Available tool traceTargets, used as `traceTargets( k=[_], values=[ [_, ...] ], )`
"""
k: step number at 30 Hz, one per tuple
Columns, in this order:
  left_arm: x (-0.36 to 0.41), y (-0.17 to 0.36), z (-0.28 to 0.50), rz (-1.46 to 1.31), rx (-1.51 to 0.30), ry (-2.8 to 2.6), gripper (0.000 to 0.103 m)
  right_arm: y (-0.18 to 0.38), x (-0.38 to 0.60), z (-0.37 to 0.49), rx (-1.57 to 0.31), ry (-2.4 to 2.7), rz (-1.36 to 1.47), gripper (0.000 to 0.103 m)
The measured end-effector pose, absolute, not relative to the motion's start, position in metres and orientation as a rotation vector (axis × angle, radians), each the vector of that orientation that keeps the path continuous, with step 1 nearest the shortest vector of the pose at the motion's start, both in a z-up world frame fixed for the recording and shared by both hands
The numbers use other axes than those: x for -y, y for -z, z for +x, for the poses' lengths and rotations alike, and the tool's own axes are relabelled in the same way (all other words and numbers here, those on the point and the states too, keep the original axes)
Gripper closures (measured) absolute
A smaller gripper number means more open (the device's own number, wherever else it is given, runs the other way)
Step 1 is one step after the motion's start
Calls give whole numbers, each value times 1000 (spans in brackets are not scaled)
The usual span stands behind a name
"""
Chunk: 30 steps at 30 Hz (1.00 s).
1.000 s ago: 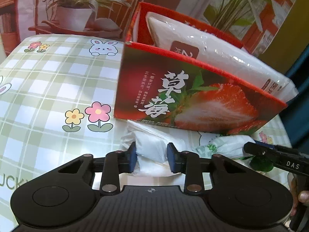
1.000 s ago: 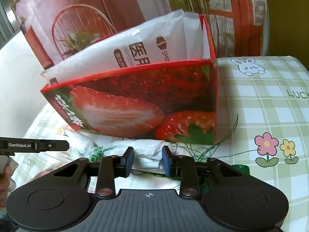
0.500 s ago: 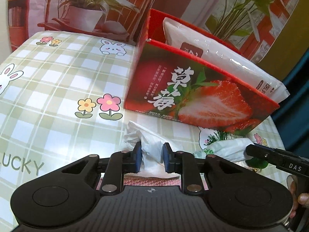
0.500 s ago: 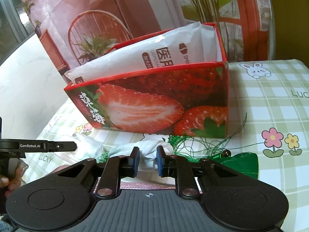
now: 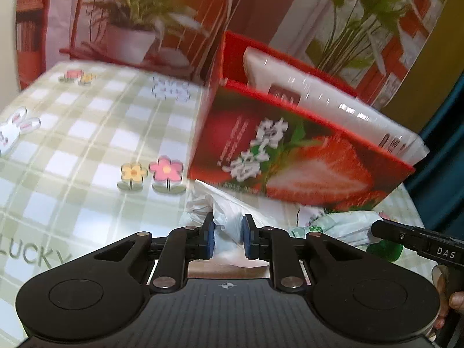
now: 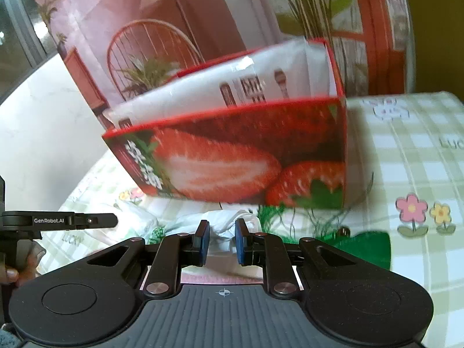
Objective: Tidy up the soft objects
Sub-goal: 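Lift the white tissue bag with both grippers and carry it over the box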
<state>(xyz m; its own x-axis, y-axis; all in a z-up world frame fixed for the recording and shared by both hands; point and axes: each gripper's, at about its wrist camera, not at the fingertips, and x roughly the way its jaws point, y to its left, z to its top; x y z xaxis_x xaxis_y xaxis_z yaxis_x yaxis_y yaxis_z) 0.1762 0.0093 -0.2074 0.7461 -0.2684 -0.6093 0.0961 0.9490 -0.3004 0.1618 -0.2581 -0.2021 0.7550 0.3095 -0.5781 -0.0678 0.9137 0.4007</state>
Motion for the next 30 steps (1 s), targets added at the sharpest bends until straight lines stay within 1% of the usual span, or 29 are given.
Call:
traceTargets(
  k=[6, 11, 15, 21, 30],
  values=[
    [-13, 174, 165, -251, -575, 218, 83, 176, 258, 160, -612, -239, 345, 86],
    [-13, 139, 155, -223, -447, 239, 83, 144, 261, 157, -529, -265, 326, 86],
    [-11, 117, 157, -234, -381, 252, 83, 119, 261, 156, -450, -285, 304, 86],
    [0, 99, 174, -275, -330, 283, 83, 94, 269, 168, -397, -260, 259, 86],
    [15, 86, 231, -335, -317, 299, 83, 68, 286, 200, -335, -183, 191, 86]
  ],
)
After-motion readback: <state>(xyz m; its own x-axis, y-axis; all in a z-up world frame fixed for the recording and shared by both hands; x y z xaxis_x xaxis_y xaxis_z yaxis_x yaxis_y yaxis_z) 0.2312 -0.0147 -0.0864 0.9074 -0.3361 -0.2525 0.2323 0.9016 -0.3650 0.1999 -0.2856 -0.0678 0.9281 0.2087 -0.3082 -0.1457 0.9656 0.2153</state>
